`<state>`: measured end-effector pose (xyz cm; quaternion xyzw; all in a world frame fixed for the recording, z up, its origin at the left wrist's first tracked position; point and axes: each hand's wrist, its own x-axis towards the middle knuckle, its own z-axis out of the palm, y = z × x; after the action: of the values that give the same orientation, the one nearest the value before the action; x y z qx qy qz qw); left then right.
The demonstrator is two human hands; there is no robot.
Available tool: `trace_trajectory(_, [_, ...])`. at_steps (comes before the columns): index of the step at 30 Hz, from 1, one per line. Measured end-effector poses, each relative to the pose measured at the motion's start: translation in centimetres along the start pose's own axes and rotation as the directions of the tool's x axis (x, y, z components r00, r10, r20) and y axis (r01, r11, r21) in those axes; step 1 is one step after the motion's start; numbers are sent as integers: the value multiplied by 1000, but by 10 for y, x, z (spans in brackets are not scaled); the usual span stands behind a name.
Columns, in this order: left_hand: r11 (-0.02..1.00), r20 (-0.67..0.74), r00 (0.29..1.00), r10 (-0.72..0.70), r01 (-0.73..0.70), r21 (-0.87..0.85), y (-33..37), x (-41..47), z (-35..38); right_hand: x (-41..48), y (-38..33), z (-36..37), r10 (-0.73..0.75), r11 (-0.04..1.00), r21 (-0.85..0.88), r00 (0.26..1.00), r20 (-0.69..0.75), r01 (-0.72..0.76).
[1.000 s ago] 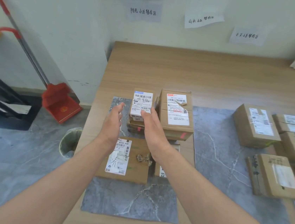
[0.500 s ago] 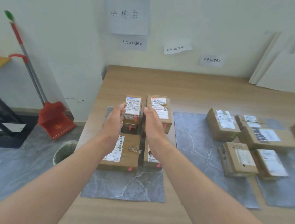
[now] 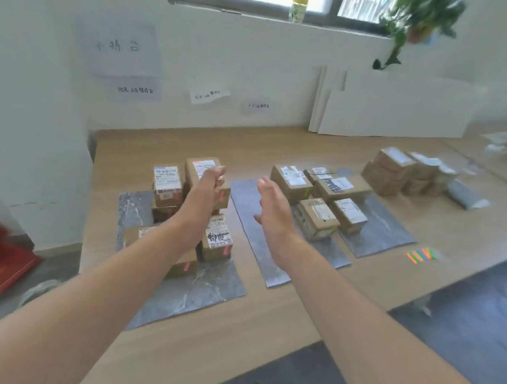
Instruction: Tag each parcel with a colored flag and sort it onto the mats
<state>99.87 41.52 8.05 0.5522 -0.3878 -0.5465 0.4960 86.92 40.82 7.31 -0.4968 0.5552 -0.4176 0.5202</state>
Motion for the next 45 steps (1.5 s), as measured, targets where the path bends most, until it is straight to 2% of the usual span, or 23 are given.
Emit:
trace_trajectory(5, [998, 128, 990, 59, -60, 11, 12, -18, 52, -40, -15, -48, -37, 998, 43, 987, -155, 44])
trace_trajectory(9, [998, 250, 966, 57, -54, -18, 23, -37, 104, -56, -21, -99, 14, 992, 122, 962, -272, 21])
trace_trajectory(19, [1000, 435, 900, 12, -19, 11, 8, -54, 249, -82, 5, -250, 56, 970, 236, 893, -447, 57])
trace_trajectory(25, [999, 465, 884, -42, 27, 40, -7, -69, 370, -85, 25, -366, 80, 965, 257, 872, -483, 54])
trace_trajectory(30, [1000, 465, 885, 17, -19, -1, -3, -69, 463, -81, 25, -463, 53, 961, 262, 865, -499, 93])
trace_trajectory(36, [1000, 456, 890, 9, -14, 7, -6, -61, 538, -69, 32, -536, 52, 955, 278, 869, -492, 101])
trace_trajectory(45, [993, 462, 886, -42, -13, 115, -32, -16, 627, -19, 57, -608, 66, 959, 275, 890, -452, 68])
